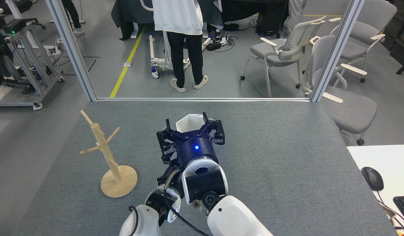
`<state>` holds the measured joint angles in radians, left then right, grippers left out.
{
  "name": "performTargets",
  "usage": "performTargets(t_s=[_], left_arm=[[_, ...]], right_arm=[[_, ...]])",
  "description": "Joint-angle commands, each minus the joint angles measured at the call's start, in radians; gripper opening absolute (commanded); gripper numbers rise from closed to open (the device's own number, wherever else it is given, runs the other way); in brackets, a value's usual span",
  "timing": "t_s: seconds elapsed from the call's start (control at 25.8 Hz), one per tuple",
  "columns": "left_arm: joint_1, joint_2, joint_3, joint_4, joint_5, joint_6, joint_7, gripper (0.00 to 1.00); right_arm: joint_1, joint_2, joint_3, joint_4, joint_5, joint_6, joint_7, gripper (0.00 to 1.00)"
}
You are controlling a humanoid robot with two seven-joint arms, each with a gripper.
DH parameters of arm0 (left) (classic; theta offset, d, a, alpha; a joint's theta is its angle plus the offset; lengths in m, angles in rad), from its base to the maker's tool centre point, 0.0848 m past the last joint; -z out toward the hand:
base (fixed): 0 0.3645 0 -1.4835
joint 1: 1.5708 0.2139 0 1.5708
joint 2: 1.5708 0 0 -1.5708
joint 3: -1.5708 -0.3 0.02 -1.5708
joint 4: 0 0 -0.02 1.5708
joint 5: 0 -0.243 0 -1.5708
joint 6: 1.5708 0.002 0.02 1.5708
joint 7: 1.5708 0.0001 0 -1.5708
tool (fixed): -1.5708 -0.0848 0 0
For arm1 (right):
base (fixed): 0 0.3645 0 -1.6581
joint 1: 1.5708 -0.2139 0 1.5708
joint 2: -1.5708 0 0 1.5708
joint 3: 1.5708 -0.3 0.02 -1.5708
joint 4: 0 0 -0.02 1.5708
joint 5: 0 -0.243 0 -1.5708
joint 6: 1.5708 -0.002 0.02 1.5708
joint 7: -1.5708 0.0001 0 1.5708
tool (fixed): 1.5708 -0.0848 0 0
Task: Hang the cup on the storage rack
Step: 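Release the cup from the right gripper and withdraw it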
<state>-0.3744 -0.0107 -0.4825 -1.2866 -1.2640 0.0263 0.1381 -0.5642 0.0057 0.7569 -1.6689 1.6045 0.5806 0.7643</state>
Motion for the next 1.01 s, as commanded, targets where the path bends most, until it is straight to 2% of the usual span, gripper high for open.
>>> performTargets(t_s=[0.0,0.12,0.19,0.27,0.39,0.5,0.58,0.66,0.81,0.97], left_arm=[[0.031,0.0,-0.001,0.012,0.0,-0.002,0.011,0.0],[0.058,0.009,0.001,0.0,-0.003,-0.003,0.04,0.0],[0.091,0.051,0.015,-0.02,-0.003,-0.002,0.068,0.0],[0.114,0.09,0.035,-0.046,-0.002,-0.002,0.087,0.0],[0.173,0.112,0.042,-0.082,-0.009,0.004,0.138,0.0],[0.235,0.138,0.061,-0.12,-0.012,0.023,0.193,0.0],[0.287,0.161,0.113,-0.157,-0.014,0.04,0.219,0.0],[0.342,0.169,0.147,-0.186,-0.014,0.044,0.259,0.0],[0.404,0.187,0.15,-0.188,-0.018,0.053,0.334,0.0],[0.468,0.19,0.177,-0.192,-0.018,0.122,0.374,0.0]], right_arm=[[0.006,0.005,0.022,-0.048,0.0,-0.004,-0.036,0.99],[-0.01,0.01,0.021,-0.057,0.0,-0.004,-0.094,0.99],[-0.016,0.01,0.006,-0.052,-0.002,-0.004,-0.151,0.99],[-0.017,-0.01,-0.042,-0.034,-0.012,-0.013,-0.218,0.99],[0.004,-0.079,-0.191,0.024,-0.058,-0.122,-0.319,0.99],[0.061,-0.128,-0.33,0.133,-0.155,-0.28,-0.451,0.99],[0.095,-0.174,-0.418,0.236,-0.187,-0.372,-0.566,0.99],[0.118,-0.204,-0.488,0.348,-0.189,-0.461,-0.686,0.99],[0.158,-0.211,-0.597,0.551,-0.186,-0.571,-0.858,0.99],[0.187,-0.211,-0.683,0.626,-0.187,-0.622,-0.942,0.99]])
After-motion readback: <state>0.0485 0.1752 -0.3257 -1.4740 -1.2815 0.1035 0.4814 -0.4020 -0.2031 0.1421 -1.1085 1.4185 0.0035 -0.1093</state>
